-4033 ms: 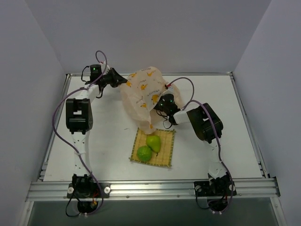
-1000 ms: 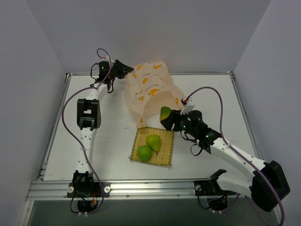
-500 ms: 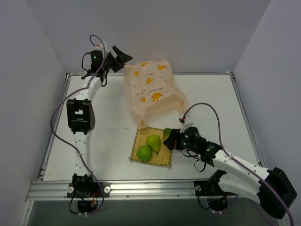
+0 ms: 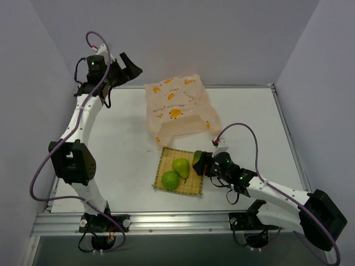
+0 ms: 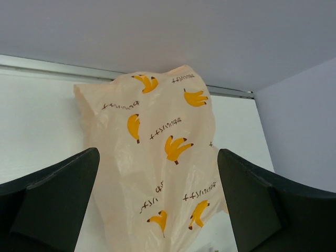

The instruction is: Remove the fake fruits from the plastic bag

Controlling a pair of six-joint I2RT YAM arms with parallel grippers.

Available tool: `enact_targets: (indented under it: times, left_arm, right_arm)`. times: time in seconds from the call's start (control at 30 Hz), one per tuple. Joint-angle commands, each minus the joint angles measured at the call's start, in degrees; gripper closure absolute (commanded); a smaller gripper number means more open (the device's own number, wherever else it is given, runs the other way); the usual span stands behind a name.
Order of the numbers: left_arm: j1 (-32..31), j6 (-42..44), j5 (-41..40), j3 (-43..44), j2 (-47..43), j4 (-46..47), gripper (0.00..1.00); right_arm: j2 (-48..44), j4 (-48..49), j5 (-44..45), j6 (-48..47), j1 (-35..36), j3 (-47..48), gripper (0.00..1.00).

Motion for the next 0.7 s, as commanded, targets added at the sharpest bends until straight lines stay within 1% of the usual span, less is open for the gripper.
enact_targets:
  times: [0.0,0.07,0.13,0.17,0.2,0.23,0.27,0.3,0.33,0.37,0.4,0.43,0.5,0.53,0.57,0.63,0.67]
  left_arm:
    - [-1.3,4.6,-4.2,-3.9,-6.8,-7.0,0.06]
    - [-3.2,5.8,-7.2,-6.9,-10.0,-8.4,0.06]
    - [-6.9,6.7,-8.8,-12.1,-15.4,-8.9,0.06]
    - [-8.2,6.9,-10.1,-14.1,-17.3,-9.5,0.06]
    - [-10.7,6.9,-10.4,-16.1,-21.2,-9.5,0.06]
    - [-11.8,6.9,-10.4,-20.3,-23.0,-8.9,0.06]
    - [-12.8,6.9,-10.3,-22.1,-24.9,-9.0,0.06]
    - [-14.1,6.9,-10.2,-23.9,-28.7,-9.0,0.06]
    - [-14.5,7.2,-10.1,-27.1,-30.4,-9.5,0.06]
    - [-14.7,8.1,-10.1,-28.1,-32.3,-10.3,0.06]
    - [-14.8,8.8,-10.5,-28.9,-35.6,-11.6,0.06]
    - [-15.0,9.7,-10.9,-29.5,-37.1,-14.3,0.06]
    - [-15.1,11.9,-12.0,-30.9,-41.5,-16.7,0.06]
    - [-15.1,13.1,-12.4,-31.4,-42.6,-19.0,0.06]
    - [-15.1,13.5,-12.7,-32.1,-44.8,-20.2,0.06]
    - [-15.1,14.6,-13.0,-32.8,-47.2,-22.4,0.06]
    - [-15.1,14.8,-12.8,-33.9,-49.9,-22.7,0.06]
  right_arm:
    - [1.0,4.8,1.2,1.4,0.8,-0.6,0.62]
    - [1.6,5.8,1.1,1.7,1.4,-0.8,0.6]
    - [1.5,5.8,1.7,2.0,1.8,-0.9,0.57]
    - [1.4,5.8,1.7,2.0,2.0,-1.0,0.51]
    - [1.3,5.9,1.9,2.1,2.0,-1.2,0.49]
    - [1.4,5.7,2.0,2.1,2.0,-1.2,0.46]
    - [1.6,5.5,1.9,2.1,2.2,-1.1,0.38]
    - [1.7,5.2,1.9,2.1,2.4,-0.7,0.34]
    - [1.8,4.1,2.1,2.1,2.5,-0.5,0.31]
    - [1.6,3.4,2.5,2.2,2.6,-0.2,0.25]
    - [0.7,2.8,2.8,2.3,2.9,0.2,0.22]
    - [0.0,1.3,3.7,2.5,3.0,0.5,0.18]
    - [-2.5,-0.8,4.7,2.5,3.3,1.3,0.1]
    - [-3.3,-3.0,5.2,2.4,3.4,2.3,0.08]
    - [-4.1,-4.2,6.1,2.2,3.4,3.0,0.08]
    - [-6.9,-7.9,6.9,1.6,3.5,5.2,0.1]
    - [-8.0,-9.1,7.7,1.4,3.6,6.0,0.1]
